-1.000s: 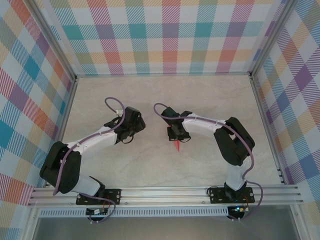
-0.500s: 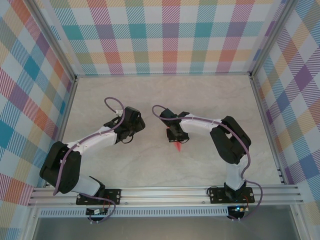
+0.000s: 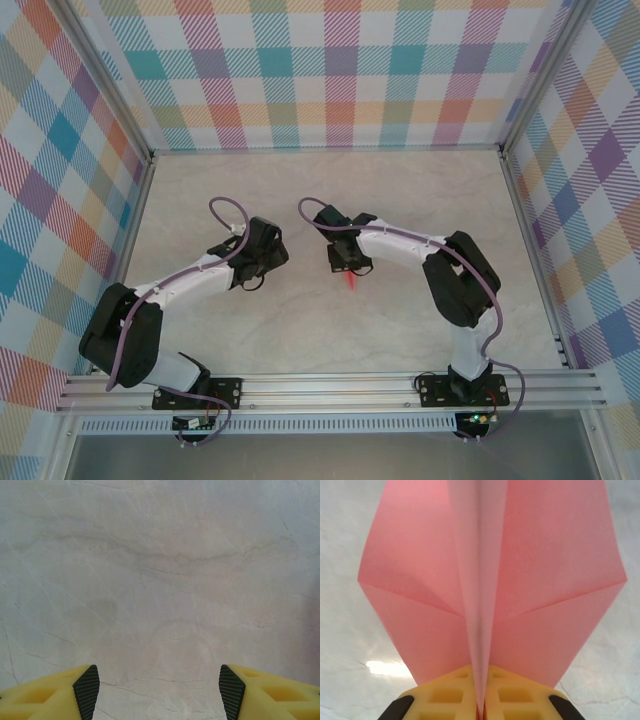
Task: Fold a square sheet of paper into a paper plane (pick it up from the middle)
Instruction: Move the paper plane to the center of the table.
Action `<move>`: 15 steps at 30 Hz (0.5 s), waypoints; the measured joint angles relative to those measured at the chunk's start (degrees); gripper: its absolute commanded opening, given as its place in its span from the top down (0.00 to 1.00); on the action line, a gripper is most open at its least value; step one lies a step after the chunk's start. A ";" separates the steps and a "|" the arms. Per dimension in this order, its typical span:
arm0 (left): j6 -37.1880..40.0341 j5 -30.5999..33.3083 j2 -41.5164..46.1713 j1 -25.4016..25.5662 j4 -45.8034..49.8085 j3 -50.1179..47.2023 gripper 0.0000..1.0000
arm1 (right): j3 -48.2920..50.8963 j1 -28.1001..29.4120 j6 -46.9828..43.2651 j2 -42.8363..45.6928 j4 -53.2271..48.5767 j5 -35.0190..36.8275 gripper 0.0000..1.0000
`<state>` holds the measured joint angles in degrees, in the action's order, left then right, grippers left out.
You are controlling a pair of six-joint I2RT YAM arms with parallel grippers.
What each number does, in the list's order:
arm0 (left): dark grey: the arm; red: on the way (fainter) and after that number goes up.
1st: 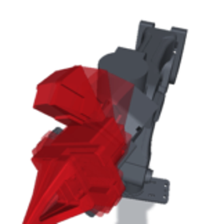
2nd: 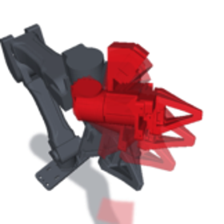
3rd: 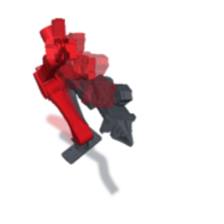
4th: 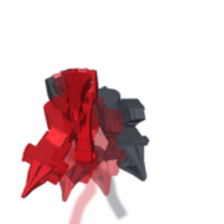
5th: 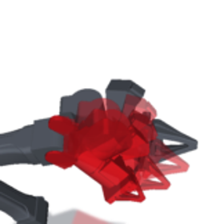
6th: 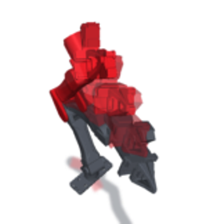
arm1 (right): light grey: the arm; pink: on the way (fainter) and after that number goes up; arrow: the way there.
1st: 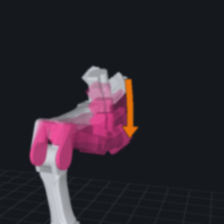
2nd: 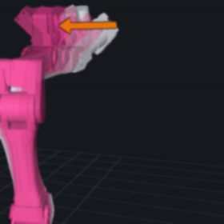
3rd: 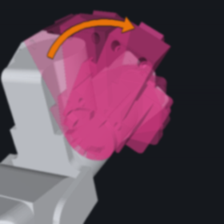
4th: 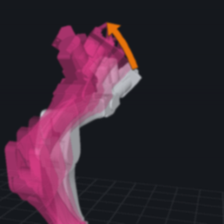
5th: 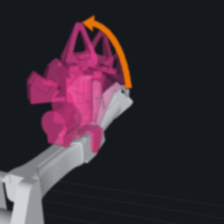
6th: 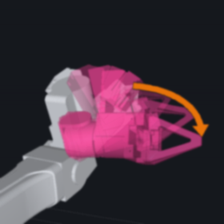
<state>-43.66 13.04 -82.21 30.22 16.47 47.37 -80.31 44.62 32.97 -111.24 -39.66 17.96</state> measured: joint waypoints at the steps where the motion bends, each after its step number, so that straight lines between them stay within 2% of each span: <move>1: 0.00 0.00 0.00 0.00 0.07 -0.09 0.32 | -1.44 0.00 -0.28 -0.83 0.11 0.09 0.91; 10: -0.02 0.15 1.99 0.00 1.18 -0.48 0.31 | -7.39 -0.70 -0.85 -8.85 -0.50 -0.17 0.88; 15: -0.02 0.37 3.02 0.00 1.70 -1.25 0.30 | -8.20 -0.74 -0.85 -9.90 -0.76 -0.63 0.83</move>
<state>-43.68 13.41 -79.20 30.22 18.17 46.13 -88.51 43.88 32.12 -121.14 -40.42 17.32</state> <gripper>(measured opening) 0.695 0.147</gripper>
